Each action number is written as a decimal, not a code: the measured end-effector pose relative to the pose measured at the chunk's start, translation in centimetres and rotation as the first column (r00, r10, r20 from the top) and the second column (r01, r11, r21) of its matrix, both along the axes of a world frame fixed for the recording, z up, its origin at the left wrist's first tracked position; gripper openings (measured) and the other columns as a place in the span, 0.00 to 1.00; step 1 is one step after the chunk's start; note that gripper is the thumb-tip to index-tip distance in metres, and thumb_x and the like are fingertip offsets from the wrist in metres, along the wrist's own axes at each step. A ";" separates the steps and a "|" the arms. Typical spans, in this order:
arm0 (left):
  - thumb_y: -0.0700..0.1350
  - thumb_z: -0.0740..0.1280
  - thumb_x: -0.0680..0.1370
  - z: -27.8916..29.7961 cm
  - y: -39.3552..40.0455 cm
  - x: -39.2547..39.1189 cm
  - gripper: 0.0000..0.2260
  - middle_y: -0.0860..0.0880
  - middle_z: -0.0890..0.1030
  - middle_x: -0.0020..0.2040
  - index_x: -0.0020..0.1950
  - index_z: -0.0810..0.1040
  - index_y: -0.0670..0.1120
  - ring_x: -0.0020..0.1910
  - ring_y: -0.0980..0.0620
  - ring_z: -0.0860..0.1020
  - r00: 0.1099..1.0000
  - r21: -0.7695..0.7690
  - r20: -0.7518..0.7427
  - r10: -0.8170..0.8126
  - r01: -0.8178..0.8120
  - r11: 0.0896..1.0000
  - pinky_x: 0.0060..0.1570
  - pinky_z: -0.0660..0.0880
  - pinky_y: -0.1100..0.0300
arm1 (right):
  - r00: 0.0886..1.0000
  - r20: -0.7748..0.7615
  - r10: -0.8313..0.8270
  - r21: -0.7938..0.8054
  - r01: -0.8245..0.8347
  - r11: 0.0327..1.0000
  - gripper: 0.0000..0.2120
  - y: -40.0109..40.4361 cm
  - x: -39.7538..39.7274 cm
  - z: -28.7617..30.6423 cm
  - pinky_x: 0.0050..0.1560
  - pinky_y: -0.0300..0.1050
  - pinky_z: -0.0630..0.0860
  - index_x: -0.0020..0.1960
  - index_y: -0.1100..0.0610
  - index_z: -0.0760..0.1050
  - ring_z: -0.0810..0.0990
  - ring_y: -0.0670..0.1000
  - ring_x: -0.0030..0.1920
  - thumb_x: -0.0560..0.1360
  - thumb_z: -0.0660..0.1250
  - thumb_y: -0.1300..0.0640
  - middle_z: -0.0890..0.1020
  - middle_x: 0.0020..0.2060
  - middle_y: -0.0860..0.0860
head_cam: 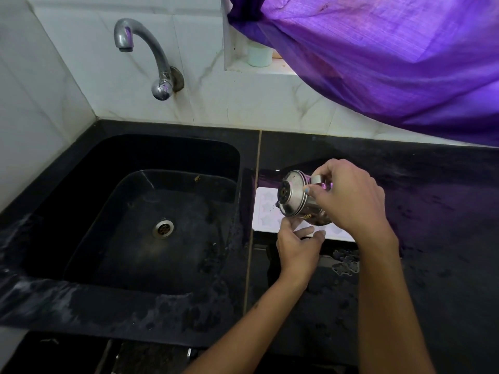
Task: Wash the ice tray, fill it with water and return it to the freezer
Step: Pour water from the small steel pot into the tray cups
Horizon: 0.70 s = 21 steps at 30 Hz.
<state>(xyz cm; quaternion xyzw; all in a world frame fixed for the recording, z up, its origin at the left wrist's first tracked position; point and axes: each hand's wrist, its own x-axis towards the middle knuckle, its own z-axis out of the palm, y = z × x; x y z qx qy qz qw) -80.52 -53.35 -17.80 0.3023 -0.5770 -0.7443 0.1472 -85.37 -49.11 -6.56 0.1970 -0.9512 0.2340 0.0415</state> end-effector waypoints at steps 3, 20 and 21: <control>0.35 0.71 0.70 0.0 0.0 0.0 0.16 0.54 0.77 0.52 0.52 0.72 0.49 0.49 0.58 0.80 1.000 0.008 0.004 -0.003 0.003 1.000 0.50 0.79 0.57 | 1.000 -0.005 0.004 -0.007 -0.004 1.000 0.05 0.1 -0.1 -0.1 0.46 0.48 0.69 0.44 0.49 0.75 0.77 0.54 0.48 0.74 0.69 0.49 0.78 0.48 0.46; 0.29 0.57 0.73 0.7 -4.5 -2.8 0.22 0.52 0.78 0.58 0.65 0.73 0.45 0.58 0.56 0.76 1.000 -0.181 -0.010 -0.008 0.006 0.983 0.57 0.74 0.60 | 0.913 0.409 0.018 -0.613 0.259 0.746 0.02 1.8 -3.9 -3.6 0.56 0.58 0.77 0.45 0.52 0.77 0.81 0.53 0.50 0.73 0.69 0.56 0.82 0.44 0.51; 0.29 0.57 0.73 0.9 -4.9 -3.2 0.23 0.53 0.78 0.58 0.65 0.73 0.46 0.58 0.56 0.76 1.000 -0.196 -0.012 -0.010 0.007 0.981 0.57 0.74 0.60 | 0.895 0.446 0.029 -0.649 0.301 0.699 0.02 1.8 -4.2 -4.1 0.57 0.55 0.78 0.46 0.56 0.77 0.80 0.53 0.49 0.74 0.68 0.59 0.82 0.45 0.53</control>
